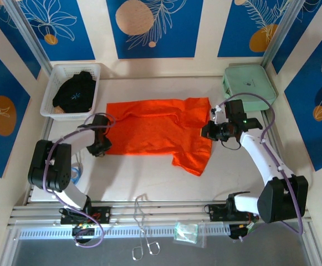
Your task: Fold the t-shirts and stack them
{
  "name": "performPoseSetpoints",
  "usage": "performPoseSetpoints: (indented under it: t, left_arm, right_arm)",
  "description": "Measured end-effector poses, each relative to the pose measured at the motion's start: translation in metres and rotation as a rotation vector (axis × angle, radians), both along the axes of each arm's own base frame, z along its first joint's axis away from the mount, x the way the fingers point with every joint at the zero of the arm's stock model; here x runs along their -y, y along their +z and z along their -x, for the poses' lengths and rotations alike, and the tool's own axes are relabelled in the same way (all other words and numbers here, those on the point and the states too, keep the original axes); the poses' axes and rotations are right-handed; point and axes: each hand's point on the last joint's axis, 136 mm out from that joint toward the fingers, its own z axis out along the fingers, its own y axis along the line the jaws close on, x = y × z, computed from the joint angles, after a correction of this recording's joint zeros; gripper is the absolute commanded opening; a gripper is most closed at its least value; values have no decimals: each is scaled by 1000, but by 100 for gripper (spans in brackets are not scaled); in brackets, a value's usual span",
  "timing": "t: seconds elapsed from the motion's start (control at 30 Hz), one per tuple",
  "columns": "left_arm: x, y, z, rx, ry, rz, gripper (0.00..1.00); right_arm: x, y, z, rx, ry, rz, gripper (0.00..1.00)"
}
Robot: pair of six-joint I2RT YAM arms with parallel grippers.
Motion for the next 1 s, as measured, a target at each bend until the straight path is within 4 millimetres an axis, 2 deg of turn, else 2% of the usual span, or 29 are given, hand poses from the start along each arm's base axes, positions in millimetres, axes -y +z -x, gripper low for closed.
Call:
performPoseSetpoints:
  t: [0.13, 0.2, 0.23, 0.3, 0.37, 0.43, 0.5, 0.53, 0.6, 0.67, 0.7, 0.77, 0.87, 1.0]
  left_arm:
    - [-2, 0, 0, -28, -18, -15, 8]
    - [-3, 1, 0, -31, -28, -18, 1]
    - [-3, 1, 0, -30, -33, -19, 0]
    - [-3, 2, 0, -28, -41, -20, 0]
    - [-3, 2, 0, -22, -53, -21, 0]
    - [-2, 3, 0, -10, -63, -18, 0]
    - [-1, 4, -1, -1, -79, -15, 0]
    - [1, 5, -4, 11, -87, -7, 0]
    - [5, 6, -10, 38, -102, 12, 0]
    - [9, 8, -15, 63, -116, 28, 0]
    - [10, 9, -16, 71, -122, 34, 0]
    - [12, 12, -18, 90, -130, 46, 0]
    - [14, 17, -19, 110, -145, 55, 0]
    - [16, 23, -21, 132, -158, 61, 0]
  right_arm:
    - [-20, 53, 9, 191, 104, 0, 16]
    - [-34, 94, 22, 347, 182, 9, 33]
    - [-39, 109, 28, 402, 212, 7, 37]
    - [-46, 139, 43, 520, 279, 12, 38]
    - [-48, 155, 54, 593, 336, 36, 43]
    - [-50, 154, 61, 618, 399, 79, 47]
    - [-55, 135, 70, 601, 496, 149, 55]
    - [-61, 119, 77, 590, 570, 200, 59]
    - [-73, 76, 100, 542, 755, 296, 61]
    - [-75, 19, 131, 467, 977, 424, 59]
    - [-71, -5, 144, 426, 1066, 480, 59]
    - [-50, -54, 167, 315, 1228, 608, 58]
    - [-24, -94, 183, 207, 1367, 721, 58]
    - [-19, -109, 183, 199, 1426, 756, 57]
